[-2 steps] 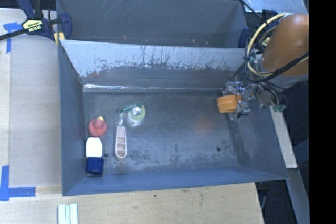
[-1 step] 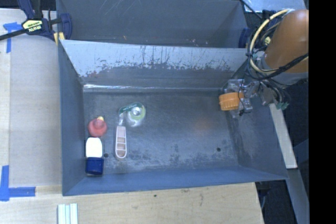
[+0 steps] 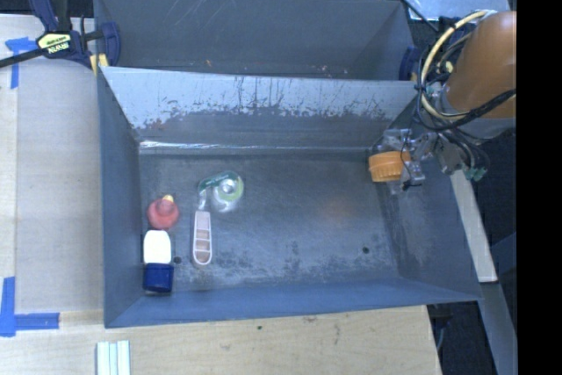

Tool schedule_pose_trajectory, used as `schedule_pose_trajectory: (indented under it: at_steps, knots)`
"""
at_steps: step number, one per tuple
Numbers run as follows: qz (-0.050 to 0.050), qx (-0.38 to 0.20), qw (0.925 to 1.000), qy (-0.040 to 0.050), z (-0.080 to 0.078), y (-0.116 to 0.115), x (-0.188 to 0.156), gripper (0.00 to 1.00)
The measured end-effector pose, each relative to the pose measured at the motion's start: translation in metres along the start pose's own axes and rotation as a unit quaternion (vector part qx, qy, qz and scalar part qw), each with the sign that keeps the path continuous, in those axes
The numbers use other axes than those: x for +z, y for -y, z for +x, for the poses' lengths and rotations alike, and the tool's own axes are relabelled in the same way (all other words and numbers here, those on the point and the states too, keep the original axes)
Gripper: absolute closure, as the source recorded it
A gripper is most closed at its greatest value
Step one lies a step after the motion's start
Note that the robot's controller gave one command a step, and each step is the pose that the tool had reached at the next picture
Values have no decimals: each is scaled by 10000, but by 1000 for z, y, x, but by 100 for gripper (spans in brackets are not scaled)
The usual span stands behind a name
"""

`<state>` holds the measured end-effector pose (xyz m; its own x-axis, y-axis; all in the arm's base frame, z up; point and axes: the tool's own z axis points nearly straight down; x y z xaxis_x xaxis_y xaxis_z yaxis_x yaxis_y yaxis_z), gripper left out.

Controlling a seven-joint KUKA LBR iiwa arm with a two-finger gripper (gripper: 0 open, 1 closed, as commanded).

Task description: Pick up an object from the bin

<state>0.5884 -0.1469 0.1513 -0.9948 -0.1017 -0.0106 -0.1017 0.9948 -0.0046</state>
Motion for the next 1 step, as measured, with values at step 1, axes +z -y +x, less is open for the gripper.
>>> schedule_pose_trajectory:
  at_steps: [1]
  knots:
    - [-5,2,10000,-13,1,0,-8,100]
